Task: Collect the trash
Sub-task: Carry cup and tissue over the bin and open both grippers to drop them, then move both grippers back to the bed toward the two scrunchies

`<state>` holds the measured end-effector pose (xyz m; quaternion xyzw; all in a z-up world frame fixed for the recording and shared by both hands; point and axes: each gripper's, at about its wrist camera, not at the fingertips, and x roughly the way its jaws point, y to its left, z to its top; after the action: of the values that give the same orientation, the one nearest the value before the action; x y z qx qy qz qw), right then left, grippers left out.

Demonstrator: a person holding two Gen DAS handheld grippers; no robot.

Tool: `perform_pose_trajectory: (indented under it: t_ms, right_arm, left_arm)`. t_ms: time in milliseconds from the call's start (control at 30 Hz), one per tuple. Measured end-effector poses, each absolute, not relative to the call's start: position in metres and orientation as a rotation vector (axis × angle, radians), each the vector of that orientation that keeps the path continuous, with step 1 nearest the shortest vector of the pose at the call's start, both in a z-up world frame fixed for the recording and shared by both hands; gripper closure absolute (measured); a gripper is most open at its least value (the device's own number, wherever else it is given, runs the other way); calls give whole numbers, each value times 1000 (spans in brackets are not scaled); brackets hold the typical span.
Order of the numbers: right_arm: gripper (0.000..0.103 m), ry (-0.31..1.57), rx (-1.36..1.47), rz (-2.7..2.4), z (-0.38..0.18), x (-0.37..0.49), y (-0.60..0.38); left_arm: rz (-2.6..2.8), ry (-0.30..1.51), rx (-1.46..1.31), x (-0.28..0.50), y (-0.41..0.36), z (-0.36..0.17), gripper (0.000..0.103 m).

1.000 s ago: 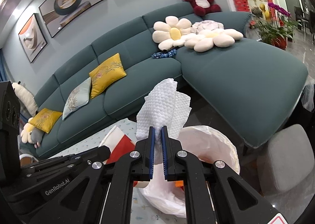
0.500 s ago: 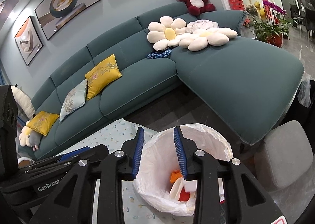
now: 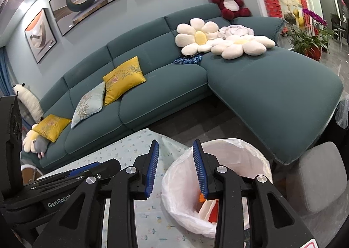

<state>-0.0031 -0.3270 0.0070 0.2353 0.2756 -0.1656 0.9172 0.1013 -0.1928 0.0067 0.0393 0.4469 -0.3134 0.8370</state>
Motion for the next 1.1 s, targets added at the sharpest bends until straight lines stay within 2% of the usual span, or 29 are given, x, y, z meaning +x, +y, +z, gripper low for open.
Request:
perform_pose_trajectory:
  t_ms: [700, 867, 1100]
  right_arm:
    - [71, 668, 377, -156, 1, 64, -211]
    - [71, 709, 355, -114, -10, 82, -180]
    - [71, 785, 345, -64, -38, 111, -141]
  left_arm:
    - [-443, 987, -58, 152, -52, -17, 62]
    - [-365, 1015, -103, 166, -10, -33, 57]
    - [-251, 1068, -154, 187, 48, -63, 56]
